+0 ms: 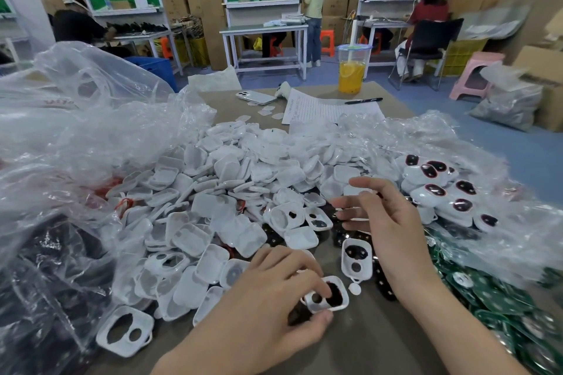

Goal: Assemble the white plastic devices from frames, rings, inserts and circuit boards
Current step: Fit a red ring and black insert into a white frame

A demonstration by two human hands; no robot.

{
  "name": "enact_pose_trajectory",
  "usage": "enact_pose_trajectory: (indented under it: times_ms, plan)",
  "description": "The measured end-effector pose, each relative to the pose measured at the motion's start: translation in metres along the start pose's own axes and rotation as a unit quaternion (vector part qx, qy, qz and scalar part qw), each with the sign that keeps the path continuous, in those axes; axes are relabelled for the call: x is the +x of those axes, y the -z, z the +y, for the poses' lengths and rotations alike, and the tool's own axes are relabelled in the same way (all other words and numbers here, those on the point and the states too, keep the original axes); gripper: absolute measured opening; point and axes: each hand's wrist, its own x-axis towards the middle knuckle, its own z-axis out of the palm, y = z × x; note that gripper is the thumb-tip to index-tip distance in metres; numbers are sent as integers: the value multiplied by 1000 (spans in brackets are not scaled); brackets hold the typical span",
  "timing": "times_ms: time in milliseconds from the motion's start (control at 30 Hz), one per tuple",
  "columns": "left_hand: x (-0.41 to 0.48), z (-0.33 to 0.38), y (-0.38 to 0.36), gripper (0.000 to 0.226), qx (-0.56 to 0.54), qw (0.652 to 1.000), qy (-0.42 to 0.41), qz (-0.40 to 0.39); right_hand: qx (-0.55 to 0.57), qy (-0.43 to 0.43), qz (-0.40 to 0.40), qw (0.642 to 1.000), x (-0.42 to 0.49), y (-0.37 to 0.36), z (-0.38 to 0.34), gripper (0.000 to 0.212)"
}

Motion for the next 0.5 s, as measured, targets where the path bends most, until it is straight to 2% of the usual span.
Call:
enact_pose_trajectory:
  times_ms: [167, 267, 367, 500]
  plan:
    - [-2, -2, 1, 24, -22, 1000, 18, -4, -87, 42, 6, 995, -1, 0, 3, 31]
    - [-1, -5, 5, 27, -27, 998, 47, 42, -138, 57, 17, 989, -3, -1, 3, 31]
    - [1, -15, 14, 30, 12, 990, 105, 94, -190, 72, 18, 979, -4, 0, 2, 28]
    - [0, -25, 20, 36, 43, 985, 149, 70, -249, 65, -6, 966, -5, 2, 3, 26]
